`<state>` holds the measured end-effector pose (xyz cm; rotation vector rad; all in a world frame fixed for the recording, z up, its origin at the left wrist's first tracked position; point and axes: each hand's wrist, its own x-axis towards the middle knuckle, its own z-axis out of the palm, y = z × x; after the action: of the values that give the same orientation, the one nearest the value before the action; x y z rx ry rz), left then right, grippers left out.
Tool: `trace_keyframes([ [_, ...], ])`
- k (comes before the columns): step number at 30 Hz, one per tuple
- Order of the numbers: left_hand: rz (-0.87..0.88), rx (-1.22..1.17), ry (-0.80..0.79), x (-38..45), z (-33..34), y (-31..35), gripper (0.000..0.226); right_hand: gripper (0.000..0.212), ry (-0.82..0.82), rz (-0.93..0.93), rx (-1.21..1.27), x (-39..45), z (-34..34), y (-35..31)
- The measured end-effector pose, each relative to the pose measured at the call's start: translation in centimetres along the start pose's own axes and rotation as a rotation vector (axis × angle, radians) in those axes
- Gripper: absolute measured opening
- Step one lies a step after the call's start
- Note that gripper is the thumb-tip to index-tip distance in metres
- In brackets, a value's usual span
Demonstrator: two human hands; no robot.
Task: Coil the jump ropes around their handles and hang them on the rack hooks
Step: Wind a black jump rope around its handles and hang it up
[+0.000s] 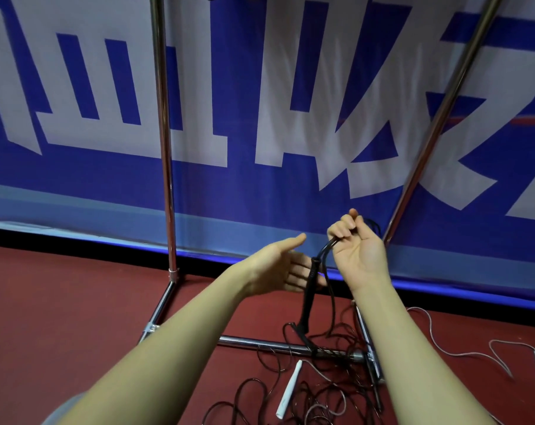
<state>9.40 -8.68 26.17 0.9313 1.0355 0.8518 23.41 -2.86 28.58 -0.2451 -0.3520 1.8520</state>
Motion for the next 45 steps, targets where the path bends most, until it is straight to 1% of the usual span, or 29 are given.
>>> trace_keyframes([
  [2, 0.102, 0.093, 0.004, 0.0, 0.5, -0.3, 0.031, 0.028, 0.030, -0.030, 0.053, 0.2, -0.1, -0.4],
  [4, 0.207, 0.131, 0.030, 0.2, 0.9, -0.6, 0.016, 0.028, 0.051, -0.050, 0.072, 0.4, -0.2, -0.7],
  [6, 0.244, 0.175, 0.061, 0.4, 1.2, -1.0, 0.005, 0.028, 0.049, -0.052, 0.065, 0.3, -0.1, -0.8],
  [7, 0.243, 0.193, 0.083, 0.5, 1.4, -1.1, 0.002, 0.028, 0.041, -0.048, 0.055, 0.2, -0.1, -0.7],
  [9, 0.234, 0.199, 0.127, 0.8, 1.6, -1.1, 0.002, 0.028, 0.034, -0.043, 0.040, 0.2, 0.0, -0.5],
  [12, 0.244, 0.152, 0.159, 0.8, 1.6, -0.8, 0.004, 0.029, 0.052, -0.011, 0.014, 0.7, -0.4, -0.7],
  [14, 0.256, 0.042, 0.171, 0.7, 1.5, -0.2, 0.003, 0.029, 0.060, 0.074, -0.130, 0.8, -1.0, -0.9],
  [16, 0.300, -0.088, 0.222, 0.5, 1.1, 0.7, 0.006, 0.030, 0.042, 0.205, -0.405, 0.7, -1.9, -0.6],
  [19, 0.367, -0.276, 0.354, 0.3, 0.0, 1.7, 0.007, 0.036, -0.024, 0.389, -0.836, 0.1, -2.9, 0.3],
  [21, 0.369, -0.359, 0.459, 0.3, -0.7, 1.7, 0.006, 0.038, -0.062, 0.466, -0.999, -0.4, -3.1, 0.6],
  [22, 0.366, -0.387, 0.504, 0.3, -1.0, 1.5, 0.007, 0.036, -0.090, 0.491, -1.058, -0.6, -3.0, 0.6],
  [24, 0.369, -0.425, 0.568, 0.3, -1.5, 1.1, 0.010, 0.024, -0.172, 0.512, -1.195, -1.1, -2.8, 0.5],
  [25, 0.371, -0.431, 0.582, 0.3, -1.7, 1.0, 0.009, 0.018, -0.211, 0.503, -1.275, -1.4, -2.7, 0.4],
  [27, 0.350, -0.417, 0.553, 0.3, -1.9, 1.0, 0.006, 0.015, -0.232, 0.434, -1.352, -1.6, -2.5, 0.5],
  [29, 0.262, -0.362, 0.454, 0.0, -1.9, 1.1, 0.011, 0.016, -0.196, 0.313, -1.242, -1.5, -2.0, 0.6],
  [31, 0.137, -0.222, 0.358, -0.4, -1.8, 1.1, 0.014, 0.018, -0.138, 0.201, -1.012, -1.2, -1.5, 0.4],
  [33, 0.071, -0.108, 0.283, -0.8, -1.6, 1.0, 0.013, 0.020, -0.080, 0.123, -0.774, -1.0, -1.2, 0.1],
  [35, 0.063, -0.065, 0.224, -1.0, -1.3, 1.0, 0.017, 0.021, -0.025, 0.068, -0.609, -0.8, -1.2, 0.0],
  [39, 0.101, 0.036, 0.160, -0.9, -1.2, 0.9, 0.020, 0.021, 0.059, 0.003, -0.391, -0.6, -1.3, 0.2],
  [43, 0.159, 0.100, 0.148, -0.8, -1.4, 0.6, 0.015, 0.018, 0.055, -0.039, -0.325, -0.5, -1.5, 0.1],
  [45, 0.190, 0.084, 0.154, -0.7, -1.2, 0.7, 0.011, 0.017, 0.066, -0.035, -0.337, -0.3, -1.8, -0.1],
])
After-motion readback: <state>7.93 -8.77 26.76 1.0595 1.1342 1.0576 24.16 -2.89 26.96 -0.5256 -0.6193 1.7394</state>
